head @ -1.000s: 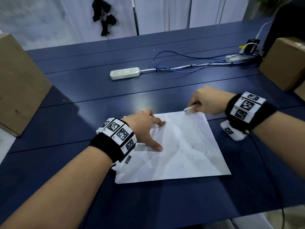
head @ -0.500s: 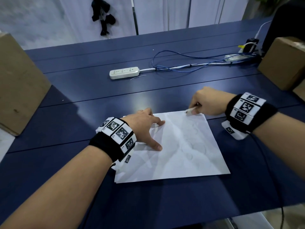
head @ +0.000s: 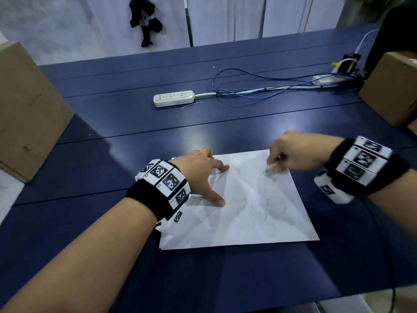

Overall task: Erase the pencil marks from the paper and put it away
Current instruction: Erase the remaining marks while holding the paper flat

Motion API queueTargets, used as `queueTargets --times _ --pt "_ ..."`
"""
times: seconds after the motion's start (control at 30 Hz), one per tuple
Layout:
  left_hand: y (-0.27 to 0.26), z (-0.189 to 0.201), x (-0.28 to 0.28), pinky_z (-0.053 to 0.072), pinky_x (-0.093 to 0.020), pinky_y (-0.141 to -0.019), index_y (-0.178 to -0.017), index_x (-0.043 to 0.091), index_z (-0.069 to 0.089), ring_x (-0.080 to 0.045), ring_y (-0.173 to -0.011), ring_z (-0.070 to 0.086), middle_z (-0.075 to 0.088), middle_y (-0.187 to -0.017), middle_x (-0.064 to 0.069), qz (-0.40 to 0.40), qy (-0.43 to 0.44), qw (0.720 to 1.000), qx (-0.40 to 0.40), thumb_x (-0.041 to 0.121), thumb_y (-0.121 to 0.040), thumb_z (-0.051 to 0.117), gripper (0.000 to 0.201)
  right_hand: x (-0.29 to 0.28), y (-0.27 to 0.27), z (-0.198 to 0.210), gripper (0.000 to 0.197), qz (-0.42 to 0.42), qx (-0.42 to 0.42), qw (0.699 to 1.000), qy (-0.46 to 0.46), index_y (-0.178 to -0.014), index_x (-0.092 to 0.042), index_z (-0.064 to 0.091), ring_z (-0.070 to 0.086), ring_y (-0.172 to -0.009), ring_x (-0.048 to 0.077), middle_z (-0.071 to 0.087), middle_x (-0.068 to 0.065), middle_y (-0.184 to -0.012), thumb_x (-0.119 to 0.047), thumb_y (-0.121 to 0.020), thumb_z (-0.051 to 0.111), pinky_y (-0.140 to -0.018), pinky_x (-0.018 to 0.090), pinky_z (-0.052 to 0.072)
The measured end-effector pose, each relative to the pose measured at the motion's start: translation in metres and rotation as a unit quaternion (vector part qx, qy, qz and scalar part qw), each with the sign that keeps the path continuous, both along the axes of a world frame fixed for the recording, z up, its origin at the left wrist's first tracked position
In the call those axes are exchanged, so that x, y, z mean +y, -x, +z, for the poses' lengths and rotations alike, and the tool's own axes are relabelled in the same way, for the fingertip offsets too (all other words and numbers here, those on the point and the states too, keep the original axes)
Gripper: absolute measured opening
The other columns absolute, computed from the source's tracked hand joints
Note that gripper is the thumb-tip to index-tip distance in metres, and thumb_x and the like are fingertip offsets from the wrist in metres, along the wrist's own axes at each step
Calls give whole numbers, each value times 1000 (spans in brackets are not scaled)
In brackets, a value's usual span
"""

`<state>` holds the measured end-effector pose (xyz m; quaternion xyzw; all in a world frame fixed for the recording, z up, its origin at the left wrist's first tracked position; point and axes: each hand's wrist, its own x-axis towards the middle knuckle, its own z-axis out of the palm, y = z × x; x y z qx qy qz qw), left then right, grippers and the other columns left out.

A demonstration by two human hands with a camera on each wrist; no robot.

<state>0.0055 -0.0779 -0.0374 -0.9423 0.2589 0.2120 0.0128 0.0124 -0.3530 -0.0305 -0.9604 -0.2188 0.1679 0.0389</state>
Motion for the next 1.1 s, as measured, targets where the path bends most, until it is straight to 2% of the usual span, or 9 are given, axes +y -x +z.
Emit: queueTargets --times 0.07,0.23,0.3,0.37,0.5,0.63,0.7,0.9,1.1 --pt "0 0 0 49 -43 -91 -138 48 40 -13 -118 43 38 -123 9 -2 -1 1000 0 77 -54 74 95 1 11 2 19 20 46 999 7 -91 -33 75 61 -78 4 70 -16 -77 -48 -81 72 -78 29 52" --pt "1 2 -1 50 -44 -91 -138 48 40 -13 -118 42 37 -123 10 -2 -2 1000 0 77 -54 74 95 0 -17 3 32 -62 -55 997 -7 -87 -33 74 60 -83 14 71 -14 -81 -62 -77 64 -81 40 56" --pt "1 2 0 50 -43 -91 -138 48 39 -12 -118 42 37 -123 10 -1 -2 1000 -1 77 -54 74 96 -2 -19 1 32 -49 -60 997 -5 -90 -33 74 63 -87 18 72 -12 -84 -61 -78 63 -82 40 55" --pt "1 2 0 50 -44 -91 -138 49 39 -12 -117 42 37 -123 10 0 -2 1000 -2 78 -53 73 96 -5 -4 2 25 -7 -40 999 7 -90 -30 75 63 -85 16 71 -11 -84 -52 -83 66 -82 36 53" --pt "0 0 1 50 -44 -90 -137 50 39 -13 -117 42 37 -121 10 0 -4 1000 -3 79 -52 72 97 -4 21 4 23 43 61 997 9 -91 -29 75 60 -81 7 69 -13 -84 -50 -80 71 -79 31 51" --pt "1 1 0 50 -45 -90 -137 50 39 -12 -117 41 37 -121 11 -1 -6 1000 -2 79 -52 72 97 1 -7 3 28 -44 -53 998 -5 -92 -26 76 62 -83 16 73 -10 -81 -51 -83 69 -81 38 56" --pt "1 1 -1 50 -44 -90 -138 50 39 -12 -117 41 37 -122 11 1 -7 1000 -1 79 -52 72 97 0 -13 3 28 -59 -67 996 -4 -91 -27 76 61 -83 18 72 -9 -80 -52 -84 67 -81 39 56" --pt "-1 1 0 50 -44 -90 -138 49 39 -12 -118 42 37 -122 10 1 -6 1000 -1 78 -53 73 96 -1 20 6 17 36 47 998 35 -92 -29 75 60 -82 10 70 -11 -85 -42 -82 72 -80 33 52" --pt "1 1 -1 50 -44 -90 -139 49 39 -14 -118 42 37 -121 10 1 -10 1000 -1 79 -52 73 98 2 -11 6 38 -56 -58 996 26 -93 -27 76 60 -94 19 73 -8 -86 -61 -82 62 -76 35 53"
